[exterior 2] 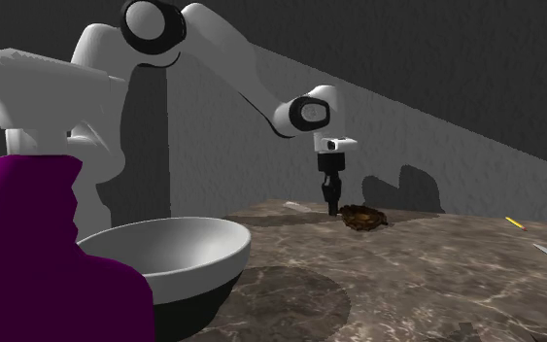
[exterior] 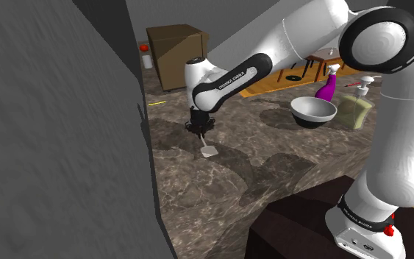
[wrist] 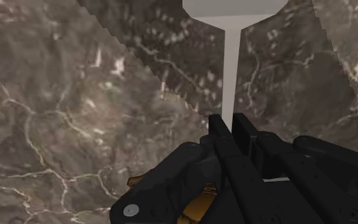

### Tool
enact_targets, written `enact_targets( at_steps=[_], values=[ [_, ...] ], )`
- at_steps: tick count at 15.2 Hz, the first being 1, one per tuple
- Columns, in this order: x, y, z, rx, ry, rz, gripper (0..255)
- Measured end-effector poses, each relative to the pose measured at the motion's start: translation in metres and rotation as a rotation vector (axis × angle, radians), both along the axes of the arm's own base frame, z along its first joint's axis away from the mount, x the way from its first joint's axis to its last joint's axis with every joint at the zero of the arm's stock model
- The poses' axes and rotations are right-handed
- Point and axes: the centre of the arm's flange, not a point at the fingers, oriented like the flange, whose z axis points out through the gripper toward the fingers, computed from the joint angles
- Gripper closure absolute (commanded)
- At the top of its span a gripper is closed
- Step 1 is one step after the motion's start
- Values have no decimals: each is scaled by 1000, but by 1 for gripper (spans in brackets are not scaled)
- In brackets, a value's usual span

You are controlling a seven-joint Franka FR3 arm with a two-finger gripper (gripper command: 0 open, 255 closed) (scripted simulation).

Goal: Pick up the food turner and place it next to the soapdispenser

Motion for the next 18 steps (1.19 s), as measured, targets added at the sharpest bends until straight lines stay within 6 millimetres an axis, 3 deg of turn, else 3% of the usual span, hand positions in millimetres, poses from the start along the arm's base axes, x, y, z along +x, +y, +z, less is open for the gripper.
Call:
enact_targets(
  at_steps=[18],
  values=[
    [1, -1, 94, 0, -1, 0, 255]
  ],
)
